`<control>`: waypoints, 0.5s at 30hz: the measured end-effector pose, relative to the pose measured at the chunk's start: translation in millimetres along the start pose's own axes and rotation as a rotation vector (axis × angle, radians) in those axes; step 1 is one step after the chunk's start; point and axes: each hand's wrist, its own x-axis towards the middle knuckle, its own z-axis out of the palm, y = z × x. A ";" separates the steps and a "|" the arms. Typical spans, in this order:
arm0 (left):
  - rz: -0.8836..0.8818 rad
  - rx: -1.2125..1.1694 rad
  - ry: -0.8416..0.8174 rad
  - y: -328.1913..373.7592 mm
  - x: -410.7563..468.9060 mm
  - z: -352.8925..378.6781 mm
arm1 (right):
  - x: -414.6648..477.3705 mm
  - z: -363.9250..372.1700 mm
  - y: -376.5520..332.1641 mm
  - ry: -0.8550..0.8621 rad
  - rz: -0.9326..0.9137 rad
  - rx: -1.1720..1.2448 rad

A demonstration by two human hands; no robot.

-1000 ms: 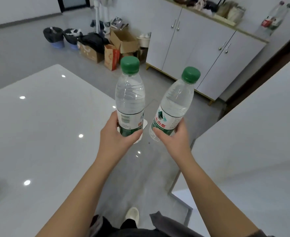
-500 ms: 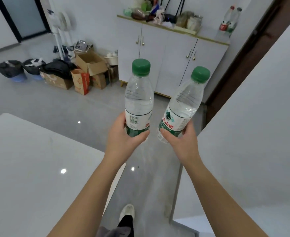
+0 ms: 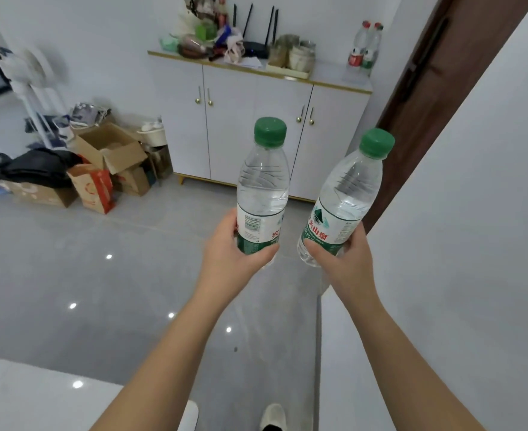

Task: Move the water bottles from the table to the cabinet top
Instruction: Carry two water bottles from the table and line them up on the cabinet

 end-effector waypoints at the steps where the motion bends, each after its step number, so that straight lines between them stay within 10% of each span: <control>1: 0.000 0.001 -0.005 -0.6 10.2 6.8 | 11.7 -2.0 3.6 0.009 -0.002 -0.001; 15: 0.048 -0.017 0.017 13.1 157.1 114.8 | 182.1 -38.4 34.7 0.043 -0.018 0.018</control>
